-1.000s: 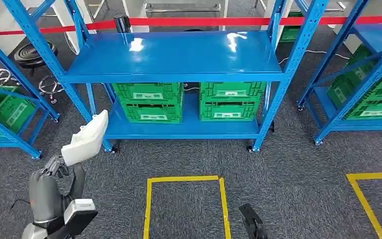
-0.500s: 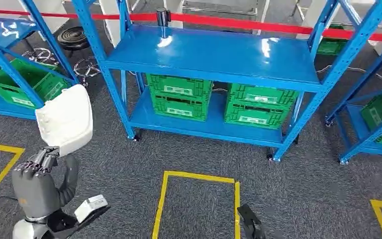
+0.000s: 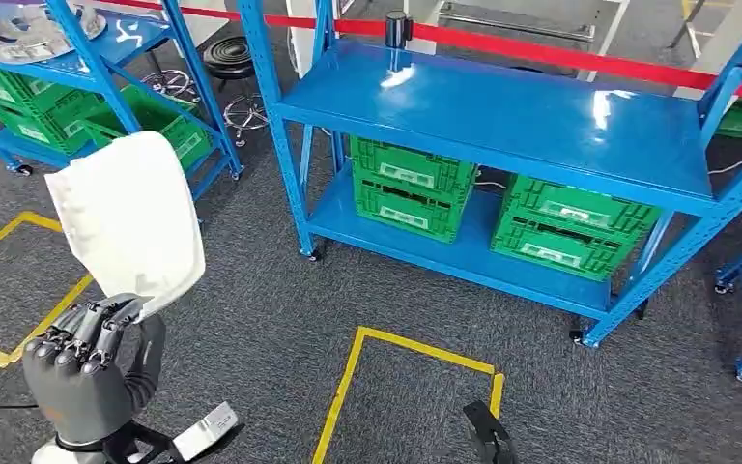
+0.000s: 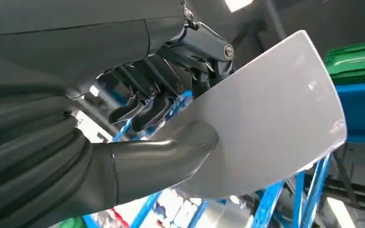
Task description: Take the parts from the cabinet and place them on the table.
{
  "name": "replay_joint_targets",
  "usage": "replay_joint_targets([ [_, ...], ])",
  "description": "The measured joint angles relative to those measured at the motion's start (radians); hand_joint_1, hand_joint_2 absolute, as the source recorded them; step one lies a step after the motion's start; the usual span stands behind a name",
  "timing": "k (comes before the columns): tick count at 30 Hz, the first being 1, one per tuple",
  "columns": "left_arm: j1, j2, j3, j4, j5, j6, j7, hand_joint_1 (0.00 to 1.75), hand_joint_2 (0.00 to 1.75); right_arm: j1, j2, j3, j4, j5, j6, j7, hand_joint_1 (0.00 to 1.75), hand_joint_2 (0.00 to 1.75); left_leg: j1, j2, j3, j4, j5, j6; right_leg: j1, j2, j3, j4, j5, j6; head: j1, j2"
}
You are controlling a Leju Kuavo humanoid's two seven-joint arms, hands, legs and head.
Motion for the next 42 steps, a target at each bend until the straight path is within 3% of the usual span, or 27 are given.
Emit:
replay_joint_targets([
  [1,-0.001,-0.006,0.003,-0.002,-0.012,0.001,-0.007,1.75,1.75,0.001,0.000,0.000,0.000,0.000,0.000,0.000,0.00,0.00,0.002,0.035,-0.030,0.061,-0.039,-0.005,0.003,-0.016,-0.001,0.000,0.000,-0.004,-0.005,0.000],
  [2,0.002,-0.013,0.009,-0.008,-0.031,0.001,-0.018,1.75,1.75,0.005,0.000,0.000,0.000,0.005,0.000,0.000,0.00,0.00,0.005,0.054,-0.068,0.142,-0.079,-0.010,0.005,-0.032,-0.001,0.000,-0.001,-0.006,-0.005,0.000],
  [4,0.016,-0.024,0.022,-0.014,-0.048,0.001,-0.040,1.75,1.75,0.008,-0.001,0.000,0.000,0.006,0.000,0.000,0.00,0.00,0.010,0.064,-0.121,0.261,-0.120,-0.016,0.006,-0.064,-0.003,0.000,-0.002,-0.006,-0.005,0.000],
  [5,0.021,-0.027,0.027,-0.016,-0.053,0.001,-0.048,1.75,1.75,0.008,-0.001,0.000,0.000,0.008,0.000,0.000,0.00,0.00,0.012,0.066,-0.115,0.255,-0.107,-0.017,0.006,-0.078,-0.003,0.000,-0.002,-0.006,-0.005,0.000],
  [7,0.023,-0.036,0.036,-0.020,-0.072,0.001,-0.060,1.75,1.75,0.007,-0.001,0.002,0.000,0.013,-0.001,-0.002,0.00,0.00,0.013,0.080,-0.038,0.125,-0.039,-0.014,0.006,-0.108,0.000,0.000,-0.004,-0.002,-0.005,0.000],
  [8,0.023,-0.041,0.041,-0.024,-0.081,0.001,-0.063,1.75,1.75,0.007,-0.001,0.003,0.000,0.016,-0.002,-0.004,0.00,0.00,0.012,0.107,0.019,0.027,-0.004,-0.011,0.006,-0.121,0.003,0.000,-0.006,0.001,-0.005,0.000],
  [9,0.022,-0.047,0.048,-0.032,-0.092,0.001,-0.069,1.75,1.75,0.008,-0.001,0.003,0.000,0.018,-0.003,-0.005,0.00,0.00,0.004,0.168,0.055,-0.043,-0.008,-0.002,0.010,-0.132,0.006,0.001,-0.009,0.006,-0.005,0.000],
  [10,0.021,-0.054,0.052,-0.034,-0.099,0.001,-0.072,1.75,1.75,0.008,-0.001,0.003,0.000,0.022,-0.003,-0.006,0.00,0.00,-0.001,0.155,0.060,-0.045,-0.002,0.009,0.013,-0.140,0.006,0.002,-0.012,0.014,-0.003,0.000],
  [14,0.022,-0.059,0.074,-0.041,-0.118,0.001,-0.084,1.75,1.75,0.004,0.000,0.008,0.000,0.037,-0.004,-0.003,0.00,0.00,-0.005,0.110,0.046,-0.053,0.005,0.030,0.010,-0.179,0.018,-0.004,-0.012,0.035,-0.004,0.000],
  [20,0.022,-0.060,0.076,-0.043,-0.119,0.001,-0.085,1.75,1.75,0.004,0.000,0.009,0.000,0.038,-0.004,-0.001,0.00,0.00,-0.003,0.104,0.062,-0.057,0.009,0.033,0.010,-0.177,0.016,-0.004,-0.016,0.038,-0.003,0.000],
  [21,0.006,-0.071,0.090,-0.043,-0.120,0.002,-0.108,1.75,1.75,0.005,-0.001,0.023,0.000,0.048,-0.003,0.008,0.00,0.00,0.005,0.069,0.057,-0.064,0.018,0.046,0.003,-0.035,-0.048,0.145,-0.101,0.046,0.005,0.000],
  [22,0.005,-0.074,0.092,-0.042,-0.120,0.002,-0.112,1.75,1.75,0.006,-0.001,0.024,0.000,0.047,-0.003,0.010,0.00,0.00,0.005,0.063,0.057,-0.064,0.018,0.047,0.003,-0.029,-0.065,0.179,-0.116,0.046,0.006,0.000],
  [23,0.003,-0.077,0.098,-0.038,-0.122,0.002,-0.124,1.75,1.75,0.009,-0.001,0.024,0.000,0.047,-0.003,0.013,0.00,0.00,0.003,0.041,0.055,-0.063,0.018,0.049,0.005,-0.022,-0.118,0.279,-0.148,0.046,0.006,0.000],
  [24,-0.015,-0.086,0.113,-0.022,-0.136,0.002,-0.128,1.75,1.75,0.005,-0.002,0.028,0.000,0.044,-0.004,0.017,0.00,0.00,0.008,-0.029,0.052,-0.045,0.014,0.041,0.000,0.009,-0.038,0.081,-0.002,0.044,0.007,0.000],
  [25,-0.022,-0.088,0.115,-0.019,-0.139,0.002,-0.124,1.75,1.75,0.003,-0.002,0.028,0.000,0.044,-0.004,0.017,0.00,0.00,0.009,-0.039,0.049,-0.040,0.012,0.036,-0.005,0.052,-0.016,0.027,0.001,0.043,0.007,0.000],
  [26,-0.032,-0.088,0.116,-0.014,-0.140,0.002,-0.120,1.75,1.75,0.003,-0.002,0.029,0.000,0.044,-0.004,0.017,0.00,0.00,0.004,-0.055,0.038,-0.030,0.011,0.026,-0.004,0.083,-0.012,0.014,-0.009,0.043,0.007,0.000],
  [29,-0.039,-0.088,0.117,-0.003,-0.140,0.002,-0.113,1.75,1.75,0.001,-0.002,0.029,0.000,0.041,-0.004,0.018,0.00,0.00,0.012,-0.087,0.030,-0.046,0.025,0.004,0.002,0.047,-0.009,0.017,-0.004,0.025,0.007,0.000],
  [30,-0.041,-0.087,0.116,0.000,-0.137,0.002,-0.113,1.75,1.75,-0.001,-0.001,0.029,0.000,0.040,-0.004,0.016,0.00,0.00,0.012,-0.100,0.023,-0.045,0.026,-0.002,-0.006,0.031,-0.007,0.007,0.002,0.014,0.006,0.000],
  [32,-0.052,-0.085,0.116,0.006,-0.131,0.002,-0.112,1.75,1.75,-0.003,-0.002,0.029,-0.002,0.037,-0.007,0.009,0.00,0.00,0.004,0.019,-0.006,0.019,-0.016,-0.006,-0.001,0.004,-0.004,0.002,0.004,0.001,-0.004,0.000],
  [33,-0.060,-0.085,0.116,0.009,-0.130,0.002,-0.112,1.75,1.75,-0.001,-0.002,0.029,-0.003,0.037,-0.007,0.007,0.00,0.00,0.005,0.049,-0.043,0.095,-0.055,-0.009,0.002,-0.013,-0.004,0.002,0.003,-0.002,-0.004,0.000],
  [35,-0.062,-0.085,0.116,0.015,-0.129,0.002,-0.111,1.75,1.75,0.002,-0.002,0.028,-0.003,0.036,-0.009,0.006,0.00,0.00,0.007,0.064,-0.112,0.238,-0.111,-0.011,0.007,-0.046,-0.005,0.002,0.000,-0.006,-0.004,0.000],
  [36,-0.062,-0.084,0.116,0.019,-0.129,0.002,-0.109,1.75,1.75,0.002,-0.002,0.029,-0.003,0.035,-0.011,0.006,0.00,0.00,0.008,0.065,-0.124,0.264,-0.109,-0.011,0.007,-0.062,-0.005,0.002,0.000,-0.006,-0.005,0.000],
  [37,-0.063,-0.083,0.116,0.022,-0.129,0.002,-0.108,1.75,1.75,0.001,-0.002,0.028,-0.003,0.035,-0.013,0.006,0.00,0.00,0.008,0.067,-0.109,0.237,-0.085,-0.009,0.008,-0.077,-0.004,0.002,-0.002,-0.007,-0.004,0.000],
  [39,-0.069,-0.080,0.116,0.027,-0.129,0.002,-0.103,1.75,1.75,-0.002,-0.002,0.028,-0.003,0.035,-0.014,0.006,0.00,0.00,0.006,0.087,-0.019,0.076,-0.004,0.000,0.009,-0.105,0.002,0.002,-0.006,-0.004,-0.005,0.000],
  [40,-0.073,-0.080,0.116,0.028,-0.129,0.002,-0.103,1.75,1.75,-0.003,-0.002,0.028,-0.003,0.035,-0.015,0.006,0.00,0.00,0.001,0.133,0.029,-0.005,0.024,0.008,0.010,-0.115,0.007,0.002,-0.009,-0.002,-0.005,0.000],
  [41,-0.080,-0.079,0.116,0.029,-0.127,0.002,-0.103,1.75,1.75,-0.003,-0.002,0.028,-0.003,0.035,-0.015,0.006,0.00,0.00,-0.015,0.186,0.044,-0.043,0.005,0.013,0.017,-0.125,0.008,0.004,-0.013,0.005,-0.005,0.000],
  [42,-0.085,-0.079,0.116,0.031,-0.126,0.002,-0.104,1.75,1.75,-0.003,-0.002,0.029,-0.003,0.035,-0.016,0.007,0.00,0.00,-0.014,0.167,0.045,-0.044,0.010,0.023,0.018,-0.136,0.009,0.003,-0.014,0.010,-0.003,0.000],
])
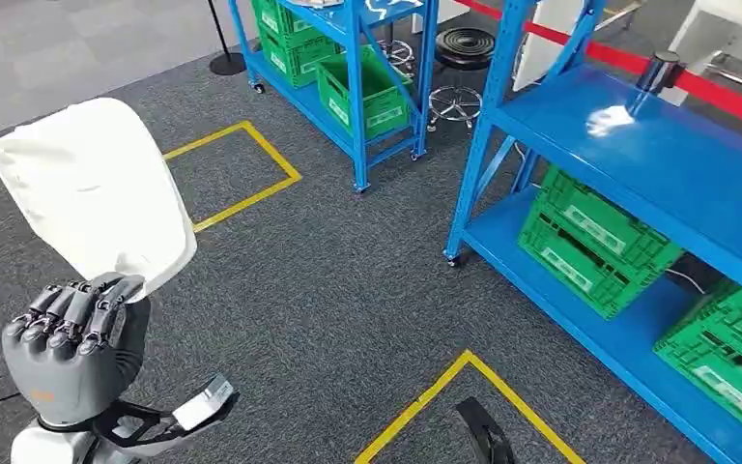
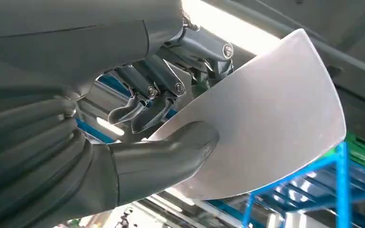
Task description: Take the parts from the cabinet and place them on the table.
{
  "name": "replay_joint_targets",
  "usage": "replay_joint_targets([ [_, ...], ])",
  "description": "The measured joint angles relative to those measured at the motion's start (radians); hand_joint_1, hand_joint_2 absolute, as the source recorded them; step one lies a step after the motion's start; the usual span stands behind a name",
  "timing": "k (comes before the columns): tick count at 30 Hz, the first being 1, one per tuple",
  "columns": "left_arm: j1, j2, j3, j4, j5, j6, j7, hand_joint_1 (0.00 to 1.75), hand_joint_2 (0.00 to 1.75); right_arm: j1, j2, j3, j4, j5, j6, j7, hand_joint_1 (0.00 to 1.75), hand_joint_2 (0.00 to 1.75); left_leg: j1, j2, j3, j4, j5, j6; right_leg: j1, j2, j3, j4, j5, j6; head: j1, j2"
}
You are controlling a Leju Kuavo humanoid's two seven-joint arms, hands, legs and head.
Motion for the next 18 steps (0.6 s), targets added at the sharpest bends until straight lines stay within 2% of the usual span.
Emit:
replay_joint_targets([
  [2,0.001,0.002,0.001,0.000,0.004,0.000,-0.002,1.75,1.75,0.000,0.001,0.000,0.000,0.000,0.000,0.000,0.00,0.00,-0.005,-0.029,-0.006,0.000,0.001,0.006,-0.001,-0.028,0.006,-0.003,-0.002,0.007,0.001,0.000],
  [3,0.001,0.003,0.001,0.000,0.004,0.000,-0.005,1.75,1.75,-0.001,0.002,0.000,0.000,-0.001,0.000,0.000,0.00,0.00,-0.005,-0.045,-0.005,-0.005,0.004,0.013,-0.002,-0.043,0.012,-0.005,-0.005,0.014,0.000,0.000],
  [4,0.004,0.003,0.001,-0.001,0.003,0.000,-0.008,1.75,1.75,-0.003,0.001,0.000,-0.001,-0.001,0.000,0.000,0.00,0.00,0.006,-0.057,0.002,-0.014,0.011,0.019,-0.009,-0.001,0.005,0.012,-0.016,0.023,0.002,0.000],
  [5,0.003,0.003,0.003,-0.003,0.003,0.000,-0.011,1.75,1.75,-0.003,0.001,0.000,-0.001,-0.001,0.000,-0.001,0.00,0.00,0.009,-0.070,0.002,-0.015,0.013,0.021,-0.009,0.066,-0.014,0.052,-0.040,0.027,0.004,0.000],
  [6,0.003,0.000,0.004,-0.005,0.002,0.000,-0.015,1.75,1.75,0.000,0.001,0.000,-0.001,0.000,0.000,0.000,0.00,0.00,0.011,-0.082,0.001,-0.015,0.015,0.027,-0.010,0.096,-0.050,0.123,-0.077,0.028,0.009,0.000],
  [7,0.005,0.000,0.004,-0.005,-0.004,0.000,-0.018,1.75,1.75,0.003,0.001,0.000,-0.001,0.000,0.000,0.003,0.00,0.00,0.012,-0.096,0.000,-0.015,0.015,0.028,-0.010,0.108,-0.089,0.200,-0.109,0.030,0.010,0.000],
  [8,0.012,0.000,0.005,-0.005,-0.007,0.000,-0.017,1.75,1.75,0.006,0.001,0.000,-0.001,0.001,0.000,0.010,0.00,0.00,0.012,-0.114,0.000,-0.014,0.015,0.029,-0.010,0.111,-0.127,0.267,-0.128,0.032,0.010,0.000],
  [9,0.019,0.000,0.006,-0.006,-0.011,0.000,-0.015,1.75,1.75,0.009,0.001,0.000,-0.001,0.002,0.000,0.014,0.00,0.00,0.012,-0.130,0.000,-0.012,0.015,0.029,-0.010,0.111,-0.150,0.299,-0.126,0.033,0.010,0.000],
  [10,0.024,0.000,0.007,-0.006,-0.019,0.000,-0.011,1.75,1.75,0.009,0.000,0.000,-0.001,0.003,0.001,0.014,0.00,0.00,0.014,-0.147,0.000,-0.009,0.014,0.028,-0.011,0.111,-0.148,0.281,-0.098,0.033,0.010,0.000],
  [11,0.027,0.000,0.007,-0.007,-0.025,0.000,-0.008,1.75,1.75,0.008,0.000,0.000,-0.001,0.004,0.001,0.014,0.00,0.00,0.016,-0.163,0.000,-0.006,0.013,0.025,-0.013,0.114,-0.127,0.225,-0.056,0.033,0.010,0.000],
  [12,0.029,0.001,0.008,-0.008,-0.030,0.000,-0.003,1.75,1.75,0.007,0.001,0.000,-0.001,0.004,0.001,0.013,0.00,0.00,0.019,-0.178,0.000,-0.001,0.011,0.022,-0.016,0.123,-0.091,0.144,-0.009,0.034,0.010,0.000],
  [13,0.030,0.001,0.009,-0.011,-0.035,0.000,0.005,1.75,1.75,0.007,0.000,0.000,-0.001,0.003,0.001,0.013,0.00,0.00,0.022,-0.192,-0.002,0.005,0.007,0.016,-0.023,0.154,-0.050,0.055,0.030,0.038,0.011,0.000],
  [14,0.030,0.001,0.010,-0.014,-0.040,0.000,0.012,1.75,1.75,0.007,0.001,0.000,0.000,0.004,0.002,0.013,0.00,0.00,0.020,-0.203,-0.008,0.012,0.005,0.007,-0.028,0.207,-0.038,0.024,0.012,0.043,0.012,0.000],
  [17,0.036,0.004,0.011,-0.020,-0.045,0.000,0.022,1.75,1.75,0.006,0.001,0.000,-0.001,0.003,0.001,0.011,0.00,0.00,0.024,-0.237,-0.018,0.005,0.011,-0.016,-0.018,0.173,-0.037,0.020,0.016,0.020,0.011,0.000],
  [18,0.036,0.008,0.011,-0.020,-0.044,0.000,0.024,1.75,1.75,0.003,0.001,0.000,-0.001,0.004,0.001,0.010,0.00,0.00,0.025,-0.247,-0.026,0.003,0.013,-0.023,-0.020,0.160,-0.031,0.016,0.020,0.011,0.011,0.000],
])
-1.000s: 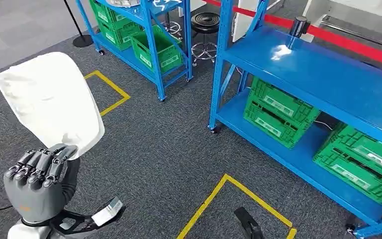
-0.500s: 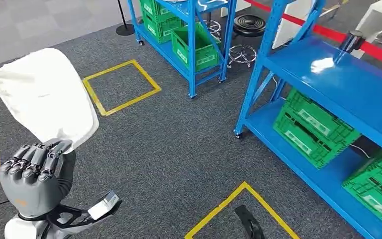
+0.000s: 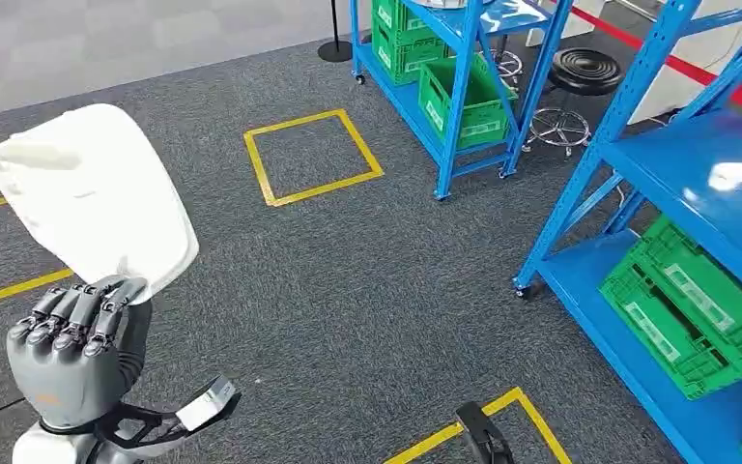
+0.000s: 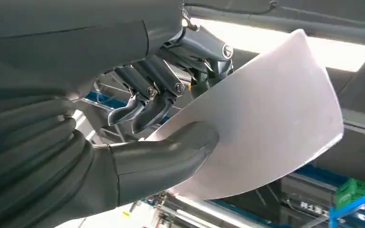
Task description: Take the parts from the cabinet and place them on the table.
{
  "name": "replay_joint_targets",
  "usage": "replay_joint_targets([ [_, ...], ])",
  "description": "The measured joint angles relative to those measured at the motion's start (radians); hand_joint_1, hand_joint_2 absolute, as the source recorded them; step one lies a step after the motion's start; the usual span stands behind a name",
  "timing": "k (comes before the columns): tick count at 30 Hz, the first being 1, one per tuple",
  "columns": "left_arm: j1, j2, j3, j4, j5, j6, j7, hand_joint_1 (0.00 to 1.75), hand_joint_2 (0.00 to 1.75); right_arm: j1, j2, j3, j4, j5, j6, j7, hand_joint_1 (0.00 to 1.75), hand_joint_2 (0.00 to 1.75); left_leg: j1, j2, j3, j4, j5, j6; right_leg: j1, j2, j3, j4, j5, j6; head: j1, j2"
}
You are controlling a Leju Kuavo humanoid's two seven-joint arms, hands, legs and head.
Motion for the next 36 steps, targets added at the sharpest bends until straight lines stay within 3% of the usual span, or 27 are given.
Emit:
replay_joint_targets([
  [1,0.001,0.003,0.000,0.000,0.000,0.000,0.002,1.75,1.75,-0.003,0.001,0.000,0.000,0.000,0.000,-0.002,0.00,0.00,0.000,0.010,0.002,0.005,-0.002,-0.001,-0.005,-0.016,0.002,-0.006,0.005,-0.009,0.000,0.000],
  [2,-0.001,0.007,0.000,0.002,0.004,0.000,0.010,1.75,1.75,-0.004,0.000,0.000,0.000,0.002,0.000,-0.002,0.00,0.00,-0.007,0.074,-0.009,0.032,-0.024,-0.004,-0.003,-0.022,0.003,-0.009,0.006,-0.015,-0.006,0.000],
  [3,-0.005,0.010,-0.002,0.006,0.014,0.000,0.023,1.75,1.75,-0.004,0.000,0.000,0.000,0.005,0.000,-0.003,0.00,0.00,-0.006,0.114,-0.039,0.092,-0.064,-0.008,0.001,-0.035,0.003,-0.010,0.007,-0.019,-0.011,0.000],
  [5,-0.007,0.024,-0.013,0.028,0.051,0.000,0.064,1.75,1.75,-0.001,0.000,0.000,0.000,0.008,0.002,-0.001,0.00,0.00,-0.004,0.142,-0.107,0.239,-0.134,-0.013,0.007,-0.063,0.002,-0.010,0.005,-0.022,-0.011,0.000],
  [6,-0.007,0.034,-0.026,0.043,0.073,0.000,0.089,1.75,1.75,-0.002,0.000,0.000,0.000,0.008,0.002,-0.001,0.00,0.00,-0.003,0.144,-0.130,0.290,-0.146,-0.013,0.008,-0.078,0.001,-0.009,0.004,-0.023,-0.010,0.000],
  [7,-0.005,0.047,-0.037,0.055,0.084,-0.001,0.106,1.75,1.75,-0.004,0.000,0.000,0.000,0.009,0.002,-0.001,0.00,0.00,-0.003,0.145,-0.131,0.294,-0.138,-0.012,0.009,-0.090,0.002,-0.009,0.003,-0.024,-0.011,0.000],
  [9,-0.003,0.069,-0.063,0.066,0.097,-0.002,0.131,1.75,1.75,-0.010,0.000,0.000,0.000,0.012,0.007,0.004,0.00,0.00,-0.006,0.157,-0.062,0.169,-0.065,-0.003,0.012,-0.118,0.006,-0.009,0.000,-0.026,-0.010,0.000],
  [10,-0.004,0.076,-0.074,0.067,0.098,-0.002,0.141,1.75,1.75,-0.013,0.000,0.001,0.000,0.013,0.011,0.005,0.00,0.00,-0.010,0.179,-0.012,0.080,-0.028,0.003,0.014,-0.130,0.010,-0.009,-0.002,-0.024,-0.011,0.000],
  [11,-0.005,0.083,-0.086,0.067,0.099,-0.002,0.148,1.75,1.75,-0.016,0.000,0.001,0.000,0.013,0.013,0.005,0.00,0.00,-0.019,0.240,0.026,0.007,-0.021,0.013,0.016,-0.140,0.014,-0.009,-0.005,-0.021,-0.011,0.000],
  [12,-0.007,0.087,-0.096,0.068,0.098,-0.002,0.155,1.75,1.75,-0.018,0.001,0.002,0.000,0.014,0.015,0.005,0.00,0.00,-0.025,0.238,0.030,0.002,-0.023,0.019,0.022,-0.150,0.014,-0.007,-0.009,-0.014,-0.010,0.000],
  [15,-0.008,0.107,-0.118,0.069,0.088,-0.001,0.179,1.75,1.75,-0.023,0.001,0.002,0.000,0.014,0.016,0.005,0.00,0.00,-0.029,0.196,0.020,-0.001,-0.017,0.033,0.019,-0.184,0.023,-0.014,-0.008,-0.001,-0.010,0.000],
  [16,-0.010,0.111,-0.122,0.068,0.085,-0.001,0.179,1.75,1.75,-0.026,0.001,0.002,0.000,0.014,0.016,0.005,0.00,0.00,-0.020,0.181,0.035,-0.015,-0.008,0.042,0.022,-0.190,0.025,-0.014,-0.015,0.007,-0.010,0.000],
  [17,-0.014,0.113,-0.129,0.069,0.080,0.000,0.179,1.75,1.75,-0.029,0.000,0.002,0.000,0.013,0.016,0.005,0.00,0.00,-0.015,0.171,0.037,-0.021,-0.004,0.046,0.014,-0.132,0.021,0.004,-0.026,0.014,-0.007,0.000],
  [18,-0.024,0.115,-0.137,0.069,0.076,0.000,0.179,1.75,1.75,-0.029,0.000,0.002,0.000,0.013,0.016,0.005,0.00,0.00,-0.011,0.162,0.035,-0.022,-0.001,0.051,0.013,-0.083,-0.005,0.058,-0.059,0.015,-0.007,0.000],
  [19,-0.032,0.115,-0.146,0.069,0.067,0.000,0.178,1.75,1.75,-0.028,0.000,0.002,0.000,0.013,0.016,0.005,0.00,0.00,-0.009,0.147,0.034,-0.022,0.000,0.053,0.013,-0.059,-0.044,0.136,-0.096,0.018,-0.003,0.000],
  [21,-0.033,0.117,-0.154,0.070,0.057,0.000,0.177,1.75,1.75,-0.023,-0.001,0.002,0.000,0.011,0.017,0.008,0.00,0.00,-0.009,0.116,0.031,-0.020,0.000,0.054,0.012,-0.048,-0.120,0.277,-0.141,0.023,-0.001,0.000],
  [22,-0.033,0.118,-0.155,0.070,0.052,0.000,0.176,1.75,1.75,-0.021,-0.001,0.002,0.000,0.011,0.016,0.008,0.00,0.00,-0.009,0.102,0.031,-0.017,0.000,0.053,0.012,-0.048,-0.130,0.287,-0.129,0.023,-0.001,0.000],
  [23,-0.033,0.118,-0.155,0.070,0.046,0.000,0.170,1.75,1.75,-0.021,-0.001,0.002,0.000,0.011,0.016,0.008,0.00,0.00,-0.008,0.088,0.031,-0.015,-0.001,0.053,0.010,-0.047,-0.119,0.253,-0.097,0.023,-0.001,0.000],
  [25,-0.035,0.118,-0.155,0.067,0.038,0.000,0.160,1.75,1.75,-0.021,-0.001,0.002,0.000,0.010,0.016,0.007,0.00,0.00,-0.004,0.057,0.031,-0.005,-0.005,0.045,0.004,-0.022,-0.044,0.085,-0.001,0.024,-0.001,0.000],
  [26,-0.037,0.118,-0.155,0.066,0.035,0.000,0.154,1.75,1.75,-0.021,-0.001,0.002,0.000,0.010,0.016,0.007,0.00,0.00,-0.002,0.046,0.027,0.001,-0.008,0.039,-0.003,0.028,-0.011,0.008,0.018,0.026,-0.001,0.000],
  [27,-0.039,0.118,-0.155,0.063,0.030,0.000,0.153,1.75,1.75,-0.020,-0.001,0.002,0.000,0.009,0.016,0.006,0.00,0.00,-0.007,0.032,0.019,0.009,-0.011,0.030,-0.001,0.052,-0.003,-0.008,0.002,0.026,-0.001,0.000],
  [30,-0.038,0.119,-0.147,0.058,0.005,0.000,0.148,1.75,1.75,-0.021,-0.001,0.002,0.000,0.008,0.016,0.007,0.00,0.00,0.000,-0.002,0.011,-0.005,0.000,0.009,0.004,0.016,0.001,-0.006,0.005,0.010,-0.002,0.000],
  [31,-0.038,0.120,-0.143,0.057,0.000,0.000,0.148,1.75,1.75,-0.023,0.001,0.002,0.000,0.008,0.017,0.007,0.00,0.00,0.000,-0.015,0.006,-0.006,0.001,0.001,-0.003,0.000,0.004,-0.014,0.010,0.001,-0.002,0.000],
  [32,-0.037,0.121,-0.141,0.056,-0.004,0.000,0.149,1.75,1.75,-0.025,0.001,0.002,0.000,0.008,0.017,0.008,0.00,0.00,-0.002,0.027,0.006,0.007,-0.006,0.000,-0.003,-0.012,0.007,-0.018,0.013,-0.005,-0.001,0.000],
  [33,-0.042,0.122,-0.141,0.056,-0.005,0.000,0.148,1.75,1.75,-0.024,0.001,0.002,0.000,0.005,0.017,0.008,0.00,0.00,-0.007,0.093,-0.017,0.051,-0.038,-0.003,-0.002,-0.025,0.009,-0.020,0.012,-0.013,-0.013,0.000],
  [34,-0.045,0.122,-0.141,0.056,-0.005,0.000,0.148,1.75,1.75,-0.020,0.001,0.002,0.000,0.002,0.018,0.008,0.00,0.00,-0.006,0.125,-0.055,0.129,-0.081,-0.007,0.001,-0.041,0.009,-0.020,0.011,-0.015,-0.013,0.000],
  [36,-0.045,0.122,-0.142,0.061,-0.007,0.000,0.148,1.75,1.75,-0.012,0.001,0.002,0.000,0.000,0.018,0.007,0.00,0.00,-0.003,0.143,-0.128,0.276,-0.138,-0.011,0.003,-0.074,0.008,-0.020,0.008,-0.019,-0.013,0.000],
])
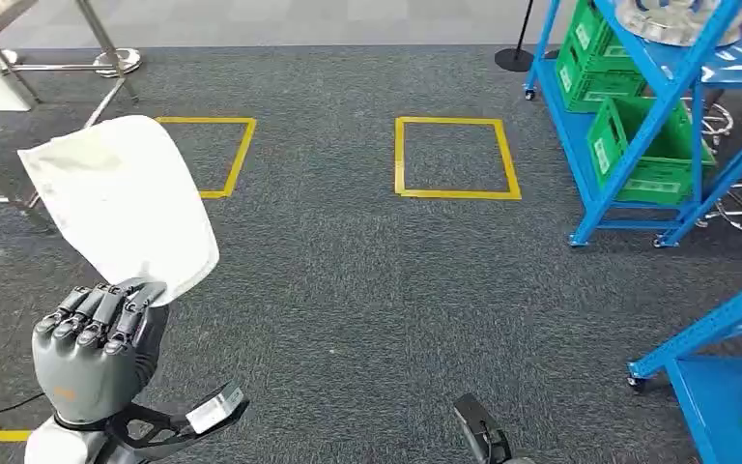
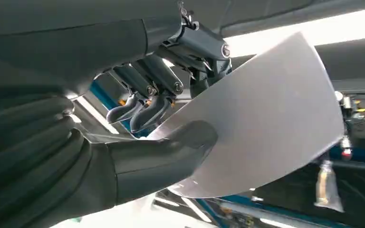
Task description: Take the parts from the cabinet and place them on the table.
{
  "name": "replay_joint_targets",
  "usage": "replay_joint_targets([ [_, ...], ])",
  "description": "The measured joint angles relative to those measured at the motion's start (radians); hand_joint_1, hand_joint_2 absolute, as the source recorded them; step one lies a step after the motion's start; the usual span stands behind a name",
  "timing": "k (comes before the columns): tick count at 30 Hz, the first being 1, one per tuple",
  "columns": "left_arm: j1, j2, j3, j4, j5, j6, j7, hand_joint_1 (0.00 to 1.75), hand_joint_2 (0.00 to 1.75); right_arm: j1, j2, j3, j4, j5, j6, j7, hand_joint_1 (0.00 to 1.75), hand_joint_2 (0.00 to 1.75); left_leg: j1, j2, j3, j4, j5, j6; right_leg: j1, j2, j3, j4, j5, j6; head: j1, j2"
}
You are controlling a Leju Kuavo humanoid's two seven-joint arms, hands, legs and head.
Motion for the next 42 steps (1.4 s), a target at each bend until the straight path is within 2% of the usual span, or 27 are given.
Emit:
replay_joint_targets([
  [2,0.000,0.003,0.000,0.008,-0.006,0.000,0.006,1.75,1.75,0.002,0.000,0.000,0.000,-0.002,0.000,-0.004,0.00,0.00,0.002,0.004,-0.003,0.008,0.023,-0.001,0.000,-0.027,0.001,0.000,-0.003,0.001,0.000,0.000],
  [4,-0.005,0.004,0.000,0.012,-0.013,0.000,0.015,1.75,1.75,0.001,0.000,0.000,0.000,-0.004,0.000,-0.006,0.00,0.00,0.002,0.022,0.075,-0.140,0.101,0.003,0.000,-0.053,0.008,0.000,-0.007,0.004,0.000,0.000],
  [5,-0.010,0.004,0.000,0.013,-0.019,0.000,0.021,1.75,1.75,0.001,0.000,0.000,0.000,-0.006,0.000,-0.007,0.00,0.00,-0.001,0.069,0.130,-0.237,0.138,0.009,0.001,-0.065,0.014,0.000,-0.011,0.009,0.000,0.000],
  [6,-0.016,0.004,0.000,0.015,-0.021,0.000,0.027,1.75,1.75,0.001,0.000,0.000,0.000,-0.008,0.000,-0.007,0.00,0.00,-0.016,0.117,0.147,-0.276,0.122,0.017,0.010,-0.075,0.017,0.002,-0.017,0.016,-0.001,0.000],
  [10,-0.019,0.008,0.000,0.016,-0.048,0.000,0.050,1.75,1.75,-0.003,0.002,0.000,0.000,-0.012,0.000,-0.008,0.00,0.00,-0.016,0.058,0.142,-0.280,0.131,0.045,0.010,-0.121,0.029,-0.004,-0.022,0.038,0.003,0.000],
  [11,-0.019,0.008,0.000,0.016,-0.054,0.000,0.057,1.75,1.75,-0.005,0.002,0.000,0.000,-0.014,0.000,-0.011,0.00,0.00,-0.005,0.042,0.148,-0.287,0.137,0.053,0.003,-0.090,0.028,0.006,-0.031,0.048,0.006,0.000],
  [12,-0.025,0.008,0.000,0.017,-0.056,0.000,0.063,1.75,1.75,-0.005,0.003,0.000,0.000,-0.016,0.000,-0.014,0.00,0.00,-0.002,0.031,0.148,-0.287,0.139,0.056,0.002,-0.031,0.015,0.038,-0.053,0.051,0.006,0.000],
  [13,-0.032,0.005,-0.003,0.021,-0.059,0.000,0.068,1.75,1.75,-0.003,0.004,0.000,0.000,-0.021,0.000,-0.016,0.00,0.00,-0.001,0.018,0.147,-0.288,0.140,0.061,0.003,0.004,-0.018,0.107,-0.091,0.053,0.011,0.000],
  [15,-0.034,0.005,-0.005,0.029,-0.059,0.000,0.073,1.75,1.75,0.000,0.005,0.000,0.000,-0.022,0.001,-0.020,0.00,0.00,-0.002,-0.012,0.145,-0.287,0.140,0.064,0.003,0.025,-0.097,0.260,-0.152,0.055,0.016,0.000],
  [16,-0.034,0.006,-0.005,0.035,-0.059,0.000,0.077,1.75,1.75,0.001,0.005,0.000,0.000,-0.023,0.001,-0.020,0.00,0.00,-0.003,-0.028,0.145,-0.286,0.139,0.064,0.004,0.026,-0.124,0.302,-0.155,0.054,0.016,0.000],
  [18,-0.034,0.012,-0.010,0.042,-0.055,0.000,0.089,1.75,1.75,-0.002,0.005,0.000,0.000,-0.027,0.003,-0.020,0.00,0.00,-0.003,-0.062,0.147,-0.282,0.139,0.062,0.004,0.029,-0.107,0.238,-0.090,0.049,0.017,0.000],
  [20,-0.034,0.016,-0.012,0.045,-0.055,0.000,0.095,1.75,1.75,-0.005,0.005,0.000,0.000,-0.030,0.003,-0.017,0.00,0.00,-0.001,-0.092,0.149,-0.278,0.137,0.057,0.002,0.059,-0.028,0.058,0.006,0.042,0.017,0.000],
  [21,-0.033,0.018,-0.013,0.045,-0.056,0.000,0.099,1.75,1.75,-0.006,0.006,0.000,0.000,-0.030,0.005,-0.015,0.00,0.00,0.002,-0.102,0.147,-0.278,0.138,0.053,-0.002,0.109,-0.006,0.014,-0.004,0.037,0.016,0.000],
  [22,-0.036,0.020,-0.015,0.047,-0.059,0.000,0.102,1.75,1.75,-0.005,0.007,0.000,0.000,-0.031,0.008,-0.015,0.00,0.00,-0.003,-0.116,0.141,-0.273,0.137,0.043,0.000,0.115,-0.005,0.000,-0.003,0.040,0.016,0.000],
  [25,-0.033,0.029,-0.019,0.047,-0.067,0.000,0.110,1.75,1.75,-0.007,0.010,0.000,0.000,-0.032,0.013,-0.014,0.00,0.00,0.006,-0.145,0.137,-0.289,0.147,0.020,0.007,0.084,0.002,0.002,-0.001,0.026,0.016,0.000],
  [26,-0.034,0.033,-0.019,0.046,-0.071,0.000,0.113,1.75,1.75,-0.008,0.017,0.000,0.000,-0.032,0.013,-0.014,0.00,0.00,0.002,-0.147,0.131,-0.286,0.147,0.015,-0.004,0.069,0.004,-0.008,0.005,0.017,0.017,0.000],
  [27,-0.034,0.037,-0.019,0.047,-0.072,0.000,0.117,1.75,1.75,-0.008,0.016,0.000,0.000,-0.032,0.011,-0.014,0.00,0.00,-0.003,-0.076,0.126,-0.267,0.133,0.011,-0.003,0.058,0.009,-0.013,0.007,0.010,0.011,0.000],
  [28,-0.039,0.038,-0.019,0.047,-0.076,0.000,0.120,1.75,1.75,-0.007,0.016,0.000,0.000,-0.031,0.011,-0.011,0.00,0.00,-0.003,-0.029,0.103,-0.220,0.101,0.006,-0.001,0.046,0.010,-0.014,0.005,0.002,0.003,0.000],
  [30,-0.039,0.040,-0.021,0.048,-0.086,0.000,0.126,1.75,1.75,-0.003,0.016,-0.001,0.000,-0.029,0.010,-0.006,0.00,0.00,0.003,-0.002,0.027,-0.065,0.026,-0.004,0.003,0.017,0.011,-0.013,0.002,-0.002,0.003,0.000],
  [31,-0.037,0.042,-0.021,0.050,-0.092,0.000,0.129,1.75,1.75,-0.003,0.015,-0.001,0.000,-0.029,0.010,-0.006,0.00,0.00,0.005,0.000,-0.006,-0.001,0.006,-0.008,0.003,0.001,0.011,-0.013,0.001,-0.003,0.003,0.000],
  [32,-0.034,0.043,-0.023,0.051,-0.092,0.000,0.130,1.75,1.75,-0.004,0.015,-0.001,0.000,-0.031,0.010,-0.008,0.00,0.00,0.007,0.001,-0.015,0.017,0.013,-0.009,0.003,-0.013,0.012,-0.012,-0.001,-0.004,0.003,0.000],
  [33,-0.033,0.046,-0.025,0.051,-0.085,0.000,0.130,1.75,1.75,-0.004,0.015,-0.001,0.000,-0.035,0.009,-0.013,0.00,0.00,0.008,0.004,0.001,-0.015,0.041,-0.010,0.003,-0.026,0.014,-0.012,-0.004,-0.002,0.003,0.000],
  [35,-0.037,0.052,-0.027,0.052,-0.070,0.000,0.125,1.75,1.75,-0.005,0.015,-0.003,0.000,-0.042,0.003,-0.023,0.00,0.00,0.007,0.028,0.084,-0.171,0.121,-0.005,0.003,-0.052,0.023,-0.011,-0.010,0.003,0.003,0.000],
  [36,-0.042,0.053,-0.029,0.052,-0.064,0.000,0.121,1.75,1.75,-0.005,0.015,-0.003,0.000,-0.042,0.001,-0.024,0.00,0.00,0.003,0.073,0.132,-0.257,0.151,0.003,0.006,-0.063,0.029,-0.010,-0.016,0.008,0.003,0.000],
  [37,-0.048,0.053,-0.032,0.053,-0.061,0.000,0.120,1.75,1.75,-0.005,0.015,-0.003,0.000,-0.042,0.000,-0.024,0.00,0.00,-0.010,0.101,0.145,-0.282,0.135,0.012,0.014,-0.075,0.030,-0.006,-0.023,0.015,0.001,0.000],
  [41,-0.050,0.055,-0.037,0.061,-0.038,0.000,0.111,1.75,1.75,-0.009,0.014,-0.003,0.000,-0.041,0.000,-0.021,0.00,0.00,-0.009,0.043,0.139,-0.289,0.145,0.040,0.014,-0.120,0.044,-0.013,-0.028,0.036,0.006,0.000],
  [42,-0.049,0.055,-0.039,0.062,-0.022,0.000,0.106,1.75,1.75,-0.009,0.014,-0.003,0.000,-0.041,-0.001,-0.021,0.00,0.00,0.000,0.031,0.146,-0.296,0.149,0.045,0.006,-0.082,0.042,-0.002,-0.038,0.045,0.007,0.000],
])
